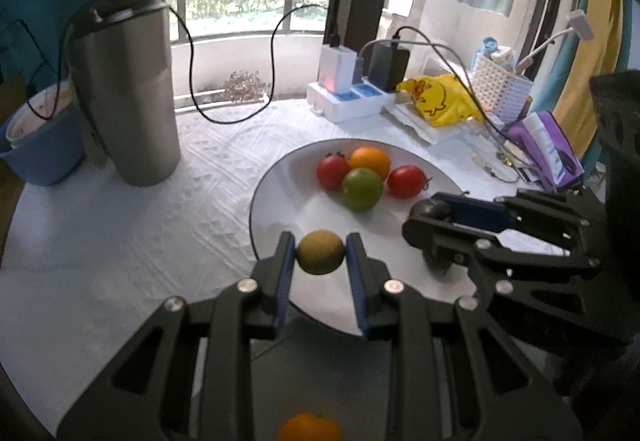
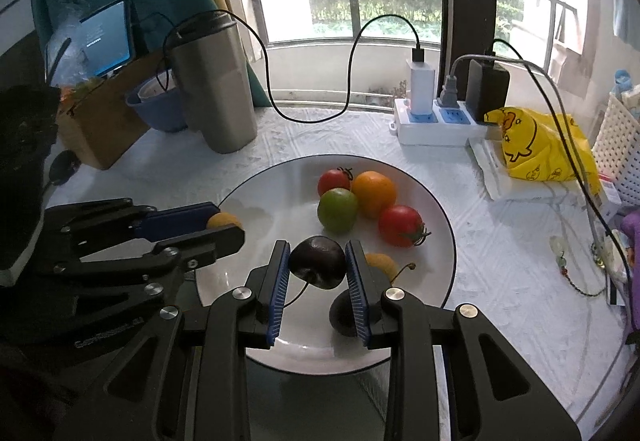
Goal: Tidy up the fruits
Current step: 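Open the left tool over the bowl while the right tool drops the plum in, then move both open tools back over the glass tray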
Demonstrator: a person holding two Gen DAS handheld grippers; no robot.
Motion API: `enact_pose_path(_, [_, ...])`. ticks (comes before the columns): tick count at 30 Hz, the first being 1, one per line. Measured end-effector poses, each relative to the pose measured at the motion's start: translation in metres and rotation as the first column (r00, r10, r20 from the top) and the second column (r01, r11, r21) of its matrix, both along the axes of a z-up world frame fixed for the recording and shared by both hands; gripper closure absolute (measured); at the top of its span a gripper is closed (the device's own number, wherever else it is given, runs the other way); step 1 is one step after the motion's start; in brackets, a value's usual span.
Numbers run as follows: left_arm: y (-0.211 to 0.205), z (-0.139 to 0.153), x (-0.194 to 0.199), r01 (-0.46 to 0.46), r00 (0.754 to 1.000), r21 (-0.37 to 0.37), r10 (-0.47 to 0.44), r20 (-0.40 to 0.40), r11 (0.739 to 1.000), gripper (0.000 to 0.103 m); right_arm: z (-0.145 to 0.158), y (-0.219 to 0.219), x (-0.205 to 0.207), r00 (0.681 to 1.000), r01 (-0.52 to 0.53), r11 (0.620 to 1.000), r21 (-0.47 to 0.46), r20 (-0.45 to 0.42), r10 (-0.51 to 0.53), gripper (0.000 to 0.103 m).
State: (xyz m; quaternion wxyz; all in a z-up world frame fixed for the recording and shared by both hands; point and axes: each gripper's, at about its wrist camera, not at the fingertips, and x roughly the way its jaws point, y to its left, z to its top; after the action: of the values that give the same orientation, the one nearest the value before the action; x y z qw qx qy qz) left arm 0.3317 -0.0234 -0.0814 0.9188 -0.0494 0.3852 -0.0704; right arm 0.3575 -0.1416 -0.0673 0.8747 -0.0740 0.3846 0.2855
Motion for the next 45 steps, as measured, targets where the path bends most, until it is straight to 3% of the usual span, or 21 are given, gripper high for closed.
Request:
enact_pose_path(10, [0.012,-0.008,0.018,-0.032,0.999,-0.029,0.031,-0.043,0.999,0.075,-0.01,0.01,0.007,1.0,-0.008,1.0,-0.015,-0.015,0.008,0.073])
enact_pose_path(28, [0.064,0.014,-0.007,-0.151,0.988,-0.078,0.153,0.018,0.985,0.072,-0.01,0.045,0.013,0.999,-0.034,0.998,-0.06,-0.009,0.033,0.072])
enact_pose_path(32, [0.064,0.019,-0.015,-0.153,0.987,-0.08,0.156,0.03,0.985,0.072,-0.001,0.044,0.006,1.0,-0.027,0.998,-0.056,0.008,0.027,0.058])
enact_pose_path(34, [0.064,0.024,-0.022,-0.154,0.987,-0.08,0.157,0.042,0.985,0.072,0.003,0.043,0.002,1.0,-0.025,0.998,-0.052,0.015,0.026,0.057])
enact_pose_path(39, [0.067,0.033,-0.042,-0.163,0.984,-0.088,0.169,0.06,0.983,0.057,0.016,0.042,-0.015,0.999,-0.026,0.999,-0.046,0.032,0.028,0.057])
enact_pose_path(45, [0.067,0.04,-0.069,-0.167,0.982,-0.091,0.174,0.072,0.982,0.057,0.026,0.041,-0.04,0.998,-0.027,0.999,-0.046,0.046,0.029,0.057])
